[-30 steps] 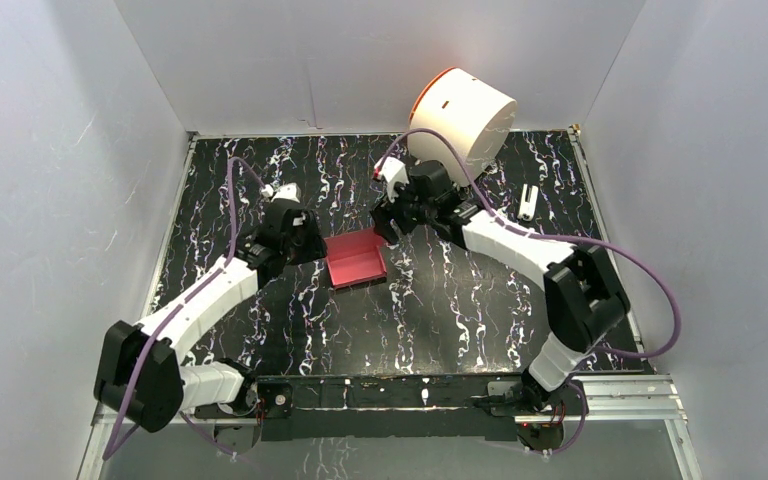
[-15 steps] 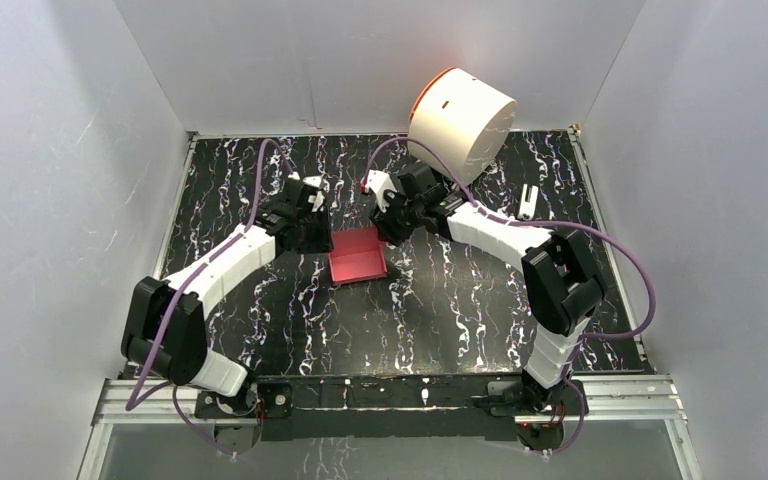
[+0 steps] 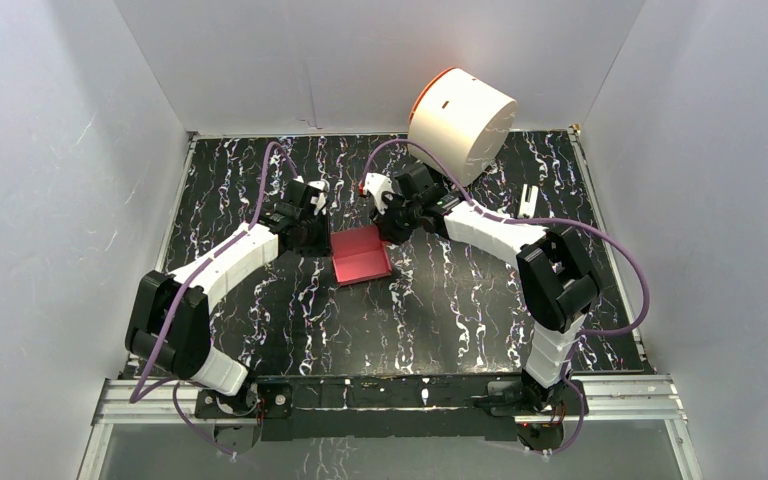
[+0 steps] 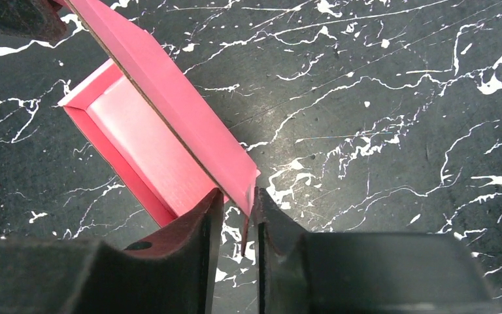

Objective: Fold the paper box

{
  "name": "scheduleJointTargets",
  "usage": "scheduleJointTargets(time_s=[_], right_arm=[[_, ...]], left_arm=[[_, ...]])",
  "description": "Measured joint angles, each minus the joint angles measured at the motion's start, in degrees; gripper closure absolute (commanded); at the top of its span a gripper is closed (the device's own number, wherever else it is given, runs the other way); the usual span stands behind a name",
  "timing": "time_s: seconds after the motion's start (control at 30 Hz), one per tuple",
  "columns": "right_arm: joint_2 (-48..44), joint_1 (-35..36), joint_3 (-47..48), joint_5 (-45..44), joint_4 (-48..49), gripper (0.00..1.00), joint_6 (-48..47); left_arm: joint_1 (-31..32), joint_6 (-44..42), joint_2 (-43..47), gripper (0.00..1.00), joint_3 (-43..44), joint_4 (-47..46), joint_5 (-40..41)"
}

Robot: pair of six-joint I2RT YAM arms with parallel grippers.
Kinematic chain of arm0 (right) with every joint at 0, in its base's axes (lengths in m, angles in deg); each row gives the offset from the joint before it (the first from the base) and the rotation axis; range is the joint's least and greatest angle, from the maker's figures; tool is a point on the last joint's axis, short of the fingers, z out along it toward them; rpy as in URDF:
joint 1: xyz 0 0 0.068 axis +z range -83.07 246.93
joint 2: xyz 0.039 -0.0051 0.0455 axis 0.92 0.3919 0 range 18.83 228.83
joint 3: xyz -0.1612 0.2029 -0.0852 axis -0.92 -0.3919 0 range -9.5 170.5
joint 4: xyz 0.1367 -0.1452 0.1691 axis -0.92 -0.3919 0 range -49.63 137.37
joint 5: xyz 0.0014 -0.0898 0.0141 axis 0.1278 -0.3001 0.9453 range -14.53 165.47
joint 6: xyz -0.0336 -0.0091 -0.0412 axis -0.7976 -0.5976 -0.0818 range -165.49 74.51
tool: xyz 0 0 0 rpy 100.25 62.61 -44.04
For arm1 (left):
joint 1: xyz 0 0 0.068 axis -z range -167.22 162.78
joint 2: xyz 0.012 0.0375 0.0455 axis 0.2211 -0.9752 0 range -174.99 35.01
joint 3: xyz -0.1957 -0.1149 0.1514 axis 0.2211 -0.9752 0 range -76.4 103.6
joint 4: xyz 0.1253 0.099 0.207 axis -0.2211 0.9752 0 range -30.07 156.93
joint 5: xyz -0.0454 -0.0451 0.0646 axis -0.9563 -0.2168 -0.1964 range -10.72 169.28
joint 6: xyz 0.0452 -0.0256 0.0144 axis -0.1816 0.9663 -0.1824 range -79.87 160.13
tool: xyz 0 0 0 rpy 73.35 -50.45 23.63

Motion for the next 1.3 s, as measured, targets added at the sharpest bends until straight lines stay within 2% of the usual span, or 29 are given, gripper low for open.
scheduleJointTargets(time_s=[0.1,0.27,0.47,0.6,0.7,0.73,0.8,0.93,1.13,1.3], right_arm=[[0.0,0.0,0.0,-0.4,-0.2,0.62,-0.1],[0.0,0.0,0.0,-1.8,-0.4,0.63,-0.2],[0.0,0.0,0.0,-2.1,-0.5,0.72,-0.2],[0.0,0.0,0.0,-2.3,-0.5,0.83,-0.4],[0.0,0.0,0.0,-2.4,-0.5,0.92,-0.4],[0.0,0.0,0.0,-2.3,-0.5,0.97,-0.3],[0.0,0.0,0.0,-2.2,-0.5,1.00,-0.1],[0.0,0.1,0.0,-2.1,-0.6,1.00,0.3],[-0.2,1.1,0.0,-4.9,-0.4,1.00,2.8],[-0.8,3.3,0.0,-12.0,-0.5,1.00,8.7]], left_arm=[[0.0,-0.2,0.0,0.72,0.0,0.1,0.0],[0.0,-0.9,0.0,0.69,1.0,1.0,0.3],[0.0,-2.1,-0.2,0.69,3.2,2.0,0.3],[0.0,-2.8,-1.3,0.73,4.6,2.2,0.2],[0.0,-3.3,-2.7,0.81,5.4,2.5,-0.1],[0.0,-3.5,-3.9,0.87,5.6,2.7,-0.4],[0.0,-3.5,-4.2,0.93,5.6,2.8,-0.5],[0.0,-3.6,-4.9,1.00,6.0,2.6,-0.9],[-0.1,-3.0,-4.9,1.00,6.1,2.5,-1.0],[-0.2,-0.7,-4.9,1.00,5.5,1.1,-0.5]])
